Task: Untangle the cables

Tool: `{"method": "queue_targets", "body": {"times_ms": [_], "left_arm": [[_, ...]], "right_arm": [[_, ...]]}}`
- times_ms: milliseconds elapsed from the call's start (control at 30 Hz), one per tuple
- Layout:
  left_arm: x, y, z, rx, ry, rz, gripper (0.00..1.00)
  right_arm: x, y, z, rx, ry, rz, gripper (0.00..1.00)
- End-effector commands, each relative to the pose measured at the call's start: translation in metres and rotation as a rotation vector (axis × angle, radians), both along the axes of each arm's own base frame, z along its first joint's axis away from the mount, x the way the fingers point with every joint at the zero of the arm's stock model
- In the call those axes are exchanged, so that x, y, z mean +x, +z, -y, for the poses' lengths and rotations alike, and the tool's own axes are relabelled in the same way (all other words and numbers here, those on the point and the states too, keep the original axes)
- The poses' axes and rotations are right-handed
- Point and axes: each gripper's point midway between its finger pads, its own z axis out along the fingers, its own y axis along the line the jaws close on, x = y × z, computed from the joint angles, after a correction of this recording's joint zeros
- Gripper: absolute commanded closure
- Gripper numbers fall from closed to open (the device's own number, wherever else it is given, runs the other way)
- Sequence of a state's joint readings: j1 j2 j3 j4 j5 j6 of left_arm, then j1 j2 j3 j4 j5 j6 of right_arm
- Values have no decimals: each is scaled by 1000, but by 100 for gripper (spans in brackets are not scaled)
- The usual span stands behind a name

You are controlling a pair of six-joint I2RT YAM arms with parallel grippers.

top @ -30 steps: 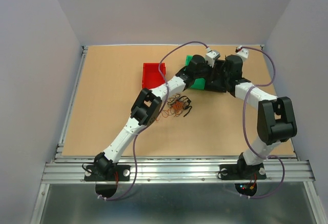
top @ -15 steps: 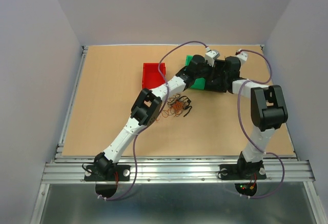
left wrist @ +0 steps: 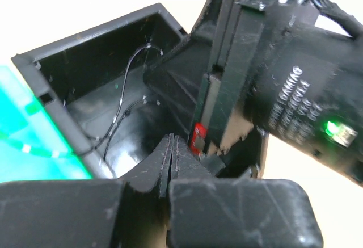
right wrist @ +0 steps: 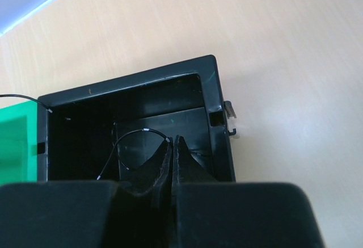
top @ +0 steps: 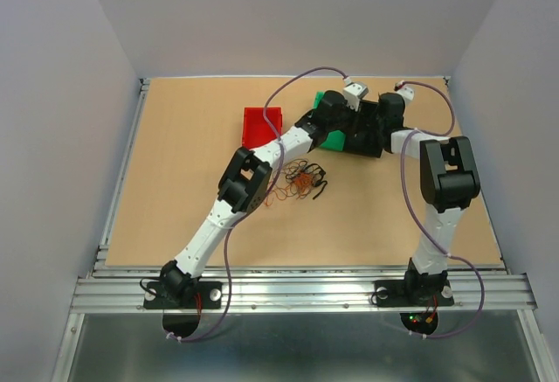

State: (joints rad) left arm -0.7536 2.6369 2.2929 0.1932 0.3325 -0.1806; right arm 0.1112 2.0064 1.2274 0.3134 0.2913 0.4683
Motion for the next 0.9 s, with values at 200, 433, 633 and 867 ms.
{"method": "queue_targets", "body": {"times_ms": [200, 433, 633, 867], "left_arm": [[-16, 88, -28, -31, -8, 99, 100], [-33, 163, -64, -97, 17, 205, 100], [-29, 160, -108, -66, 49, 184, 97], [4, 113, -127, 63, 138, 203, 91]], "right_arm": [[14, 1, 0, -9, -16, -1, 99], [11, -9, -7, 0, 28, -49, 99], [5, -15, -11, -49, 34, -135, 99], [-10, -9, -10, -110, -7, -172, 100]]}}
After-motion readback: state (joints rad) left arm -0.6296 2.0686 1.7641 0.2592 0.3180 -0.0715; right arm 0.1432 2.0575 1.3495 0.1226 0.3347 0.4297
